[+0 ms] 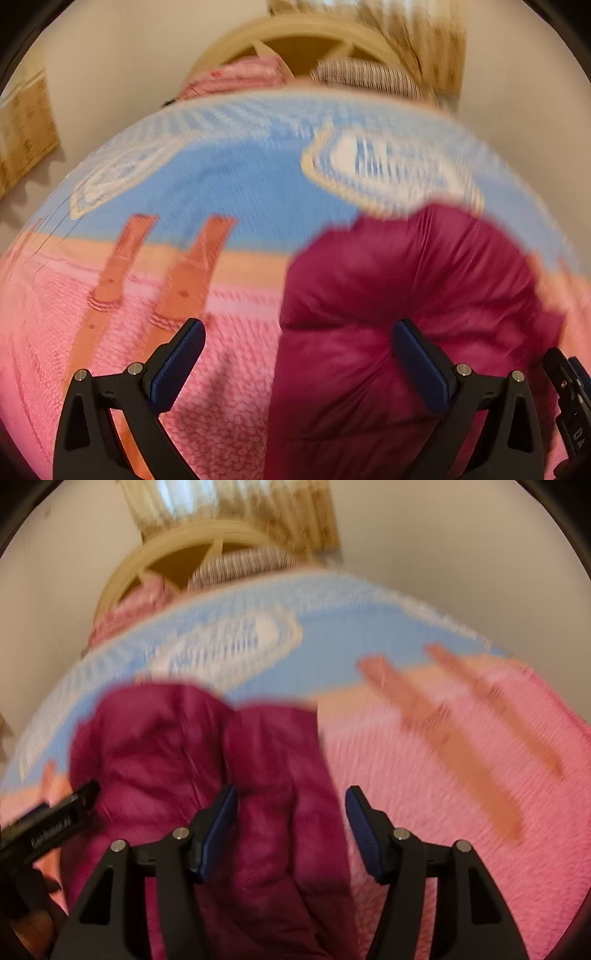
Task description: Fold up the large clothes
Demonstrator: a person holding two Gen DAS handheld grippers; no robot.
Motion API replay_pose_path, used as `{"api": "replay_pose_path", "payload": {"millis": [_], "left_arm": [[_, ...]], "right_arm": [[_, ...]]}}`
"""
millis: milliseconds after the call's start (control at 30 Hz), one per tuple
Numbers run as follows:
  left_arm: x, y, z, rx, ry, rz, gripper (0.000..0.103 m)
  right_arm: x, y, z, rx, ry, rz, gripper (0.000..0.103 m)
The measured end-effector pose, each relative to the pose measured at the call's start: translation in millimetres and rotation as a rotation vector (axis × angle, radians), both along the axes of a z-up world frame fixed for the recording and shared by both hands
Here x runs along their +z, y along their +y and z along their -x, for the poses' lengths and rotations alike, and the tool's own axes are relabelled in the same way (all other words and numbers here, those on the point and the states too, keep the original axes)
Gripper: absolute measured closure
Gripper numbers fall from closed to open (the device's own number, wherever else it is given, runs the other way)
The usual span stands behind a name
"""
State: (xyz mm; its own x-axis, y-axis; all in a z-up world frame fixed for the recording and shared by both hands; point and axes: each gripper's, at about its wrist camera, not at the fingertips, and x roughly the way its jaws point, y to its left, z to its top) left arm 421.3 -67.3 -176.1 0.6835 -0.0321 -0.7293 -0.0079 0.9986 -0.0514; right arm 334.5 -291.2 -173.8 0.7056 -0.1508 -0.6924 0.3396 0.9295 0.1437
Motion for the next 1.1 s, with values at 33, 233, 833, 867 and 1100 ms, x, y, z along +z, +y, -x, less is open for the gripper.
{"api": "replay_pose_path", "payload": {"millis": [33, 233, 833, 867, 1100], "left_arm": [[8, 2, -1, 0.004, -0.015, 0.026, 0.001], [-6, -19, -25, 0.008, 0.004, -0.105, 0.001], [-43, -19, -32, -0.003, 0.062, -0.038, 0.001], [-43, -19, -32, -0.003, 0.063, -0.038, 0.001], [-42, -18, -34, -0.014, 0.081, -0.03, 0.001]], "right_arm": [[9, 1, -3, 0.003, -0.017, -0.002, 0.037], [14, 16, -44, 0.052, -0.036, 0.004, 0.041], [-46, 6, -67, 0.055, 0.101, -0.023, 0.042], [-46, 6, -68, 0.055, 0.102, -0.023, 0.042], [-46, 6, -68, 0.06, 0.113, -0.019, 0.041]]}}
